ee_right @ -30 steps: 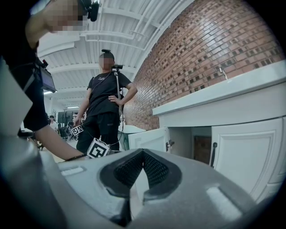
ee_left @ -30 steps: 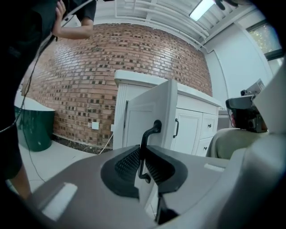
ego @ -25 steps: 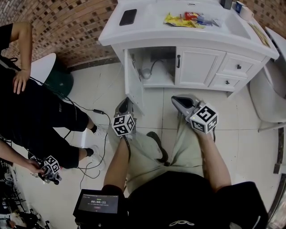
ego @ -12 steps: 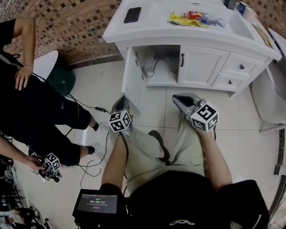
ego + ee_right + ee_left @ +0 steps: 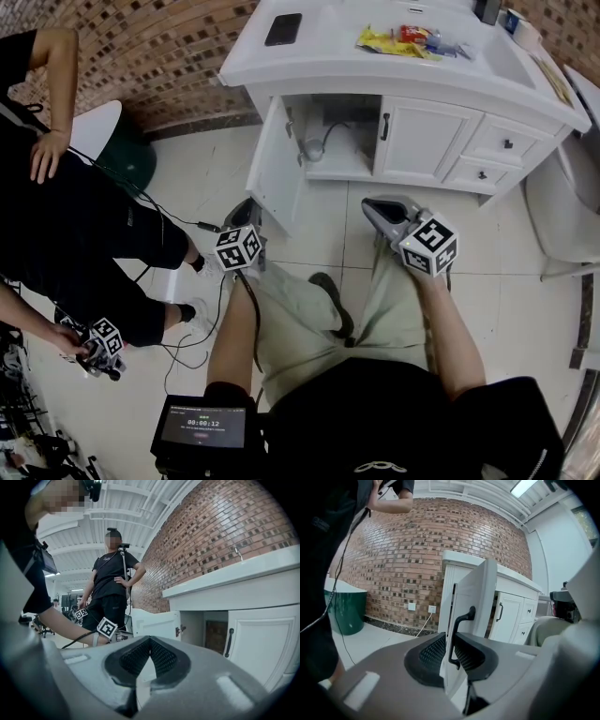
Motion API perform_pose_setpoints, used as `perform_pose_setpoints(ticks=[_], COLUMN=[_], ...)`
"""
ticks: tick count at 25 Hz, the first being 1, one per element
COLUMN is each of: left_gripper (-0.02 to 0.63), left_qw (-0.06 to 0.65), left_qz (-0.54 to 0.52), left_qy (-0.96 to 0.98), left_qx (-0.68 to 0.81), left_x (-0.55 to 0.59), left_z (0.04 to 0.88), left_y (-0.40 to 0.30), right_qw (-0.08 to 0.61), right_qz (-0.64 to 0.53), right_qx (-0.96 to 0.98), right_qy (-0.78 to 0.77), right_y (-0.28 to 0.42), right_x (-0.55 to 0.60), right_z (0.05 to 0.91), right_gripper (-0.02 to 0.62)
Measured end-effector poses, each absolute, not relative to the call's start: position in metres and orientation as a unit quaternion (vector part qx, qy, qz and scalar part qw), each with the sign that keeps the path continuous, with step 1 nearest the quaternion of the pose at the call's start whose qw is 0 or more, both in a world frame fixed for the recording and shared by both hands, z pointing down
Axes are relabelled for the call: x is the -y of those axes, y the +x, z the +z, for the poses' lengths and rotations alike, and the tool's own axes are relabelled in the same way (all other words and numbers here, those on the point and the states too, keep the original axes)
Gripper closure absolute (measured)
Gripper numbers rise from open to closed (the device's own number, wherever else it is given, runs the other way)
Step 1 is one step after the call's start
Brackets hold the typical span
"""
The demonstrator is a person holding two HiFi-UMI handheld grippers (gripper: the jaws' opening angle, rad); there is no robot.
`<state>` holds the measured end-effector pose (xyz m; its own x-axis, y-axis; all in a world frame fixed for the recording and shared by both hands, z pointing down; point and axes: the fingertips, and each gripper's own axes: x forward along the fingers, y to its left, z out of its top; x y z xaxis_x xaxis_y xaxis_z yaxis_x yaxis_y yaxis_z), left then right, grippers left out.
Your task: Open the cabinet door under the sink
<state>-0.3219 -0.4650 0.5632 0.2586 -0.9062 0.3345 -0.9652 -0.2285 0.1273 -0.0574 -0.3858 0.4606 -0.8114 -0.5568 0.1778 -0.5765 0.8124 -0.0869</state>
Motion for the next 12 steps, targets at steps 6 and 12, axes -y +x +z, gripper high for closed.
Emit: perform_pose_setpoints(ticks=[6, 12], left_gripper=[0.535, 0.56], left_qw=[0.152, 0.158], left_qz=[0.101, 0.092], left_qy=[0.779, 0.769], left_qx=[0.6, 0.612], left_x=[0.462, 0.452], left_z=[0.563, 0.552], left_y=[-0.314, -0.312], right_qw=[0.056, 0.033], right_qz=[0.087, 0.099], right_qx=[0.947, 0.944], right_qy=[0.303, 0.315], right_y=[-0.049, -0.033], right_x=[0.387, 0.377], right_z=[0.454, 0.446], right_gripper=[0.603, 0.603])
